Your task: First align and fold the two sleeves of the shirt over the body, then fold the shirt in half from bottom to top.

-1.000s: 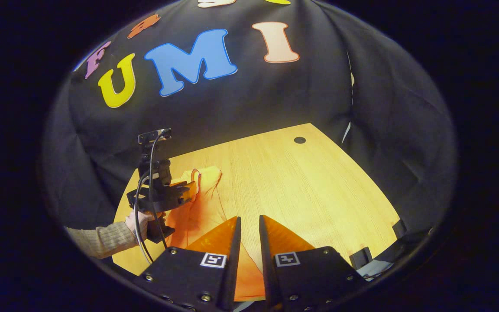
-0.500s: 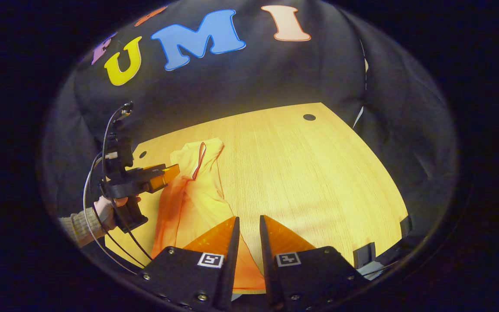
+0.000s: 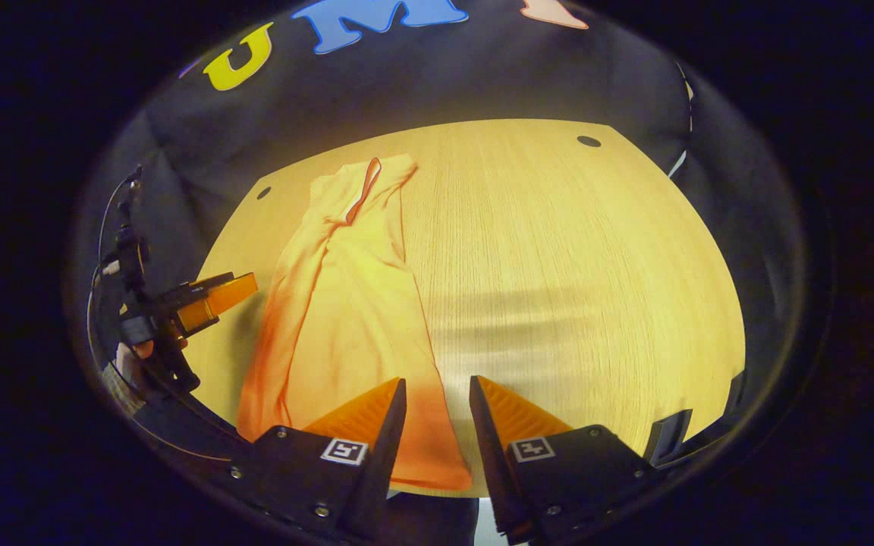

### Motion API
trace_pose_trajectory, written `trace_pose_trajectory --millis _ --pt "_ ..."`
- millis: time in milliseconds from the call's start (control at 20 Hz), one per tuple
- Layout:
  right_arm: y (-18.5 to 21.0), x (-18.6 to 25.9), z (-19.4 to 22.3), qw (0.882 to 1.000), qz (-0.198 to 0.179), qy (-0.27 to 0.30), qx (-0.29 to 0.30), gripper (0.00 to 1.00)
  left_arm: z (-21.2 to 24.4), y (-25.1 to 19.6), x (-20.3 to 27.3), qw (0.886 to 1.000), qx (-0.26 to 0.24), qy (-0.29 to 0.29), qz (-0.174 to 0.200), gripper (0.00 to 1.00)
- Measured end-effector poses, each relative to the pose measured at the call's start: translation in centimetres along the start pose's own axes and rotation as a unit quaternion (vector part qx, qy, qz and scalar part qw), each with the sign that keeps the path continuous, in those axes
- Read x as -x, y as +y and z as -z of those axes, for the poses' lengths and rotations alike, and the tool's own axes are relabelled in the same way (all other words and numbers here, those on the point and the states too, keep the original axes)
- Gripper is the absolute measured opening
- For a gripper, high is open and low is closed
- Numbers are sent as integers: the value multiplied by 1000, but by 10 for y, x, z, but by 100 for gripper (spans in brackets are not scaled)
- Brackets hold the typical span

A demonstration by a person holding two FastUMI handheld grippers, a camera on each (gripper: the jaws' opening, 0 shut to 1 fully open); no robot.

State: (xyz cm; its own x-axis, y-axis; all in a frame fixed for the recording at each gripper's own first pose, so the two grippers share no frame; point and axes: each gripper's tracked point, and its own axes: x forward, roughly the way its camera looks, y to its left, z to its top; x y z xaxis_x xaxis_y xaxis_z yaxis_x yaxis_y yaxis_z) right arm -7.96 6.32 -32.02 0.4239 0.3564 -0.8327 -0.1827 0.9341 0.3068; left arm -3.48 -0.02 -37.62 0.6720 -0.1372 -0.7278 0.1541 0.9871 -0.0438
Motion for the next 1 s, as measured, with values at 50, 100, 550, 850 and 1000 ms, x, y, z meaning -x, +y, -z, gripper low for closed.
trace_pose_trajectory --millis 50,100,550,850,1000 --pt "0 -4 7 1000 -1 13 5 60 14 5 10 1000 6 9 -4 95" --pt "0 -7 12 1000 -2 24 11 64 28 7 18 1000 13 20 -4 96" --pt "-3 -22 78 991 19 120 57 73 123 -6 78 994 22 107 26 96" --pt "-4 -27 93 985 31 147 80 73 159 -15 87 988 5 149 30 96" --pt "-5 -30 99 982 37 163 85 73 166 -11 84 986 -11 164 12 96"
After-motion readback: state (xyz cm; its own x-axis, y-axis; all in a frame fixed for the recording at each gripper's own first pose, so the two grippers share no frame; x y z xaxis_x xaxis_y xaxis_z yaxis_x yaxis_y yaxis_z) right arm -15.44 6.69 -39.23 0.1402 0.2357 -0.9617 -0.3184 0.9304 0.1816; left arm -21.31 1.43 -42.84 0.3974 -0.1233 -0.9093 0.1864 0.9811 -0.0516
